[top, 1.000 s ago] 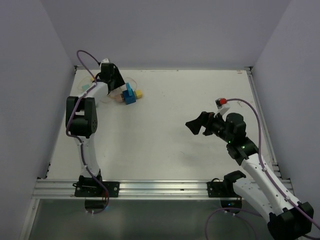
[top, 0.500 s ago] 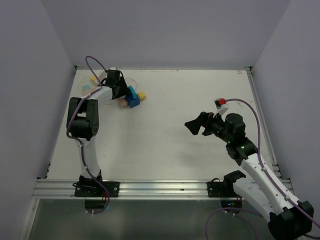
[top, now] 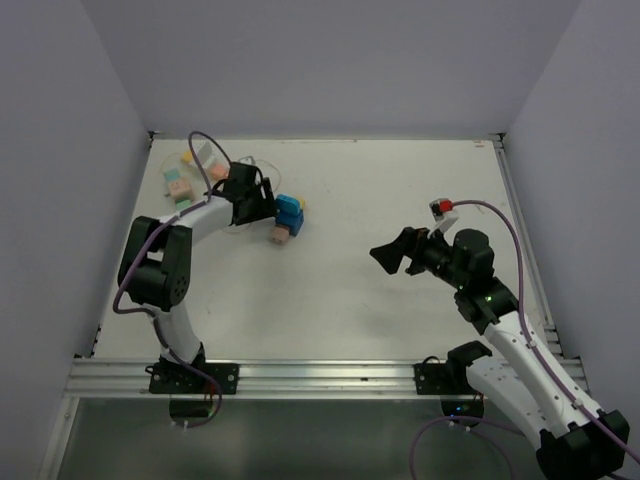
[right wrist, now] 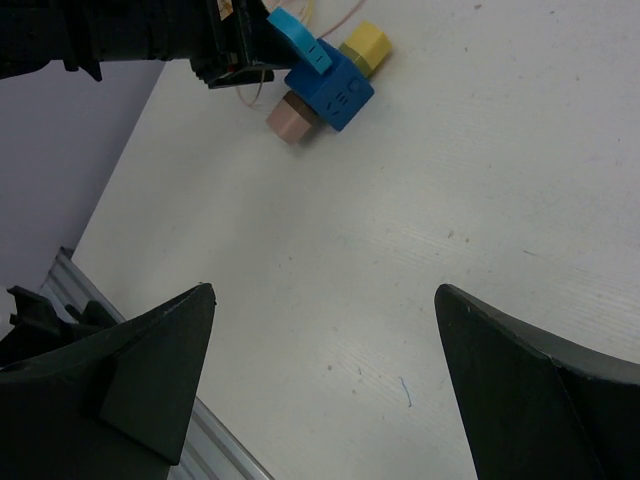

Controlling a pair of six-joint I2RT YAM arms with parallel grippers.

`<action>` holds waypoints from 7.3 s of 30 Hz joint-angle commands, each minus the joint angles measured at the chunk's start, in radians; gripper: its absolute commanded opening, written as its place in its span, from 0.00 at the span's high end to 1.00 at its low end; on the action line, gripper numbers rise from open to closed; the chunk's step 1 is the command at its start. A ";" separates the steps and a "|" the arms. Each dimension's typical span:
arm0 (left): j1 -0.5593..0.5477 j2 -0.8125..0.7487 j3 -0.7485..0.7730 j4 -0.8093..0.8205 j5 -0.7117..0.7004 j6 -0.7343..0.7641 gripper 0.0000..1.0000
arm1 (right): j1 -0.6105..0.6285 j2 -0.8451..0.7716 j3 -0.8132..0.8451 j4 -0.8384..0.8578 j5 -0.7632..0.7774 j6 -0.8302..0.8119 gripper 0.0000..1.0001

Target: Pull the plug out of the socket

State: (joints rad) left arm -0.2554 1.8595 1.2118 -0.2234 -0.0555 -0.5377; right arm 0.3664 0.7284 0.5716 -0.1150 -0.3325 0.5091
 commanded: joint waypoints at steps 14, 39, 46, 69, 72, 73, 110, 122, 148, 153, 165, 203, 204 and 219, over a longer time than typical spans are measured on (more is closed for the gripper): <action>-0.039 -0.391 -0.178 -0.094 -0.239 -0.051 0.07 | 0.008 -0.044 0.063 -0.107 -0.128 -0.057 0.09; -0.031 -0.101 0.030 0.096 -0.077 -0.002 0.22 | 0.006 -0.049 0.059 -0.129 -0.145 -0.072 0.09; -0.030 0.099 0.155 0.113 0.019 0.024 0.24 | 0.006 -0.044 0.065 -0.146 -0.155 -0.073 0.10; -0.185 -0.183 -0.426 0.469 0.241 -0.277 0.28 | 0.006 -0.063 0.051 -0.163 -0.152 -0.070 0.12; -0.276 -0.209 -0.463 0.513 0.226 -0.320 0.28 | 0.006 -0.060 0.047 -0.164 -0.140 -0.075 0.12; -0.298 -0.218 -0.475 0.528 0.223 -0.333 0.27 | 0.006 -0.055 0.045 -0.164 -0.129 -0.076 0.12; -0.297 -0.456 -0.183 0.075 0.037 0.160 0.12 | 0.020 0.731 0.399 0.032 0.023 0.101 0.02; -0.358 -0.220 0.077 -0.080 0.019 0.329 0.17 | 0.020 1.052 0.547 0.176 -0.140 0.198 0.03; -0.404 -0.049 0.195 -0.180 -0.076 0.292 0.38 | 0.019 1.034 0.393 0.354 -0.112 0.019 0.03; -0.404 -0.031 0.190 -0.175 -0.070 0.271 0.39 | 0.020 1.037 0.389 0.388 -0.140 0.026 0.02; -0.404 -0.011 0.175 -0.159 -0.079 0.249 0.67 | 0.020 1.072 0.378 0.457 -0.211 0.140 0.02; -0.315 -0.175 -0.080 0.075 0.095 0.128 1.00 | 0.054 1.278 0.350 0.701 -0.284 0.424 0.03; -0.309 -0.178 -0.081 0.073 0.097 0.130 1.00 | 0.057 1.278 0.350 0.706 -0.287 0.424 0.03; -0.291 -0.232 -0.118 0.140 0.167 0.087 1.00 | 0.072 1.303 0.344 0.768 -0.309 0.447 0.12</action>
State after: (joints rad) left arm -0.5552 1.6882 1.0969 -0.1707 0.0700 -0.4160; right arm 0.4320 2.0098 0.9234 0.6250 -0.6281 0.9512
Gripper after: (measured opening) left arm 0.240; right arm 0.883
